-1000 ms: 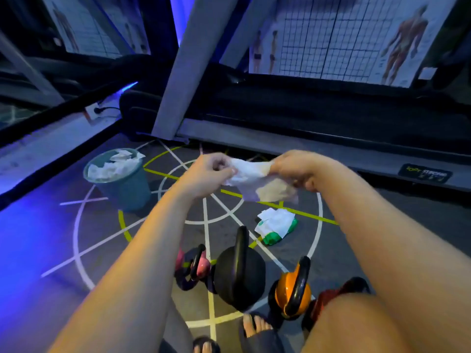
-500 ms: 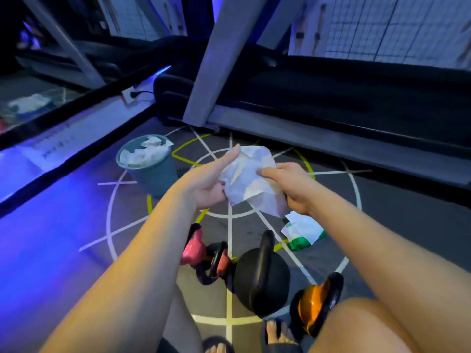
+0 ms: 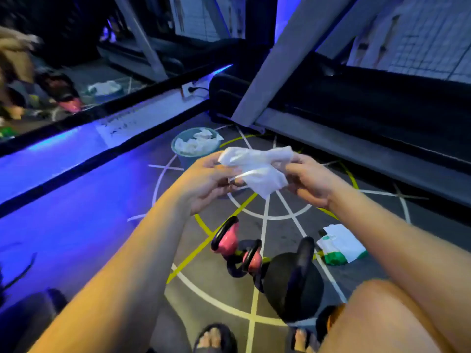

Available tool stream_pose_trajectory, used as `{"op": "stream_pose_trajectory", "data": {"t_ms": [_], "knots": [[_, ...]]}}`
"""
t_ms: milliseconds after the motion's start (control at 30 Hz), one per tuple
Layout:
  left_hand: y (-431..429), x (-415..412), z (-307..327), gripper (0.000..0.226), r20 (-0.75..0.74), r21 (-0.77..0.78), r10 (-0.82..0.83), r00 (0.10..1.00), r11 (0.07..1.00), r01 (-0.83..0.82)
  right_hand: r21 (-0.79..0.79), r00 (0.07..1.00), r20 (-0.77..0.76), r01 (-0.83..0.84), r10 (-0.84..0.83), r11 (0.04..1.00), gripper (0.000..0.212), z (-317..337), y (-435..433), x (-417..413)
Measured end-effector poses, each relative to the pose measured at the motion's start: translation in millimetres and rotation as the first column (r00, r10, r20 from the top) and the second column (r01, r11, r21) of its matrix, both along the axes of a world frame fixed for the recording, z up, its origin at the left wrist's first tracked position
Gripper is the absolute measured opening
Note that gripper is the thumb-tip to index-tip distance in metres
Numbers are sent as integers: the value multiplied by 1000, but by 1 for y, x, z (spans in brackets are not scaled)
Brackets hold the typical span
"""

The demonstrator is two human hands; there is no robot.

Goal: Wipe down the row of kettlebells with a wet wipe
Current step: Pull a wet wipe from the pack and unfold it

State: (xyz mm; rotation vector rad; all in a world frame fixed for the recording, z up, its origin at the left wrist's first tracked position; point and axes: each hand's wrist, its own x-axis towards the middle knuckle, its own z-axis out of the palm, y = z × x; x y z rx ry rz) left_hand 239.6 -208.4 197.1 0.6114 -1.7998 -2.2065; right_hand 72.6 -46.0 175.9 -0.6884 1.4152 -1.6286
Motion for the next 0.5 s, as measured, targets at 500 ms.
{"op": "stream_pose_trajectory", "data": {"t_ms": [500], "knots": [[16, -9, -24, 9, 76, -578, 18, 997, 815, 29, 202, 900, -435, 95, 2, 975, 18, -9, 34, 0]]}}
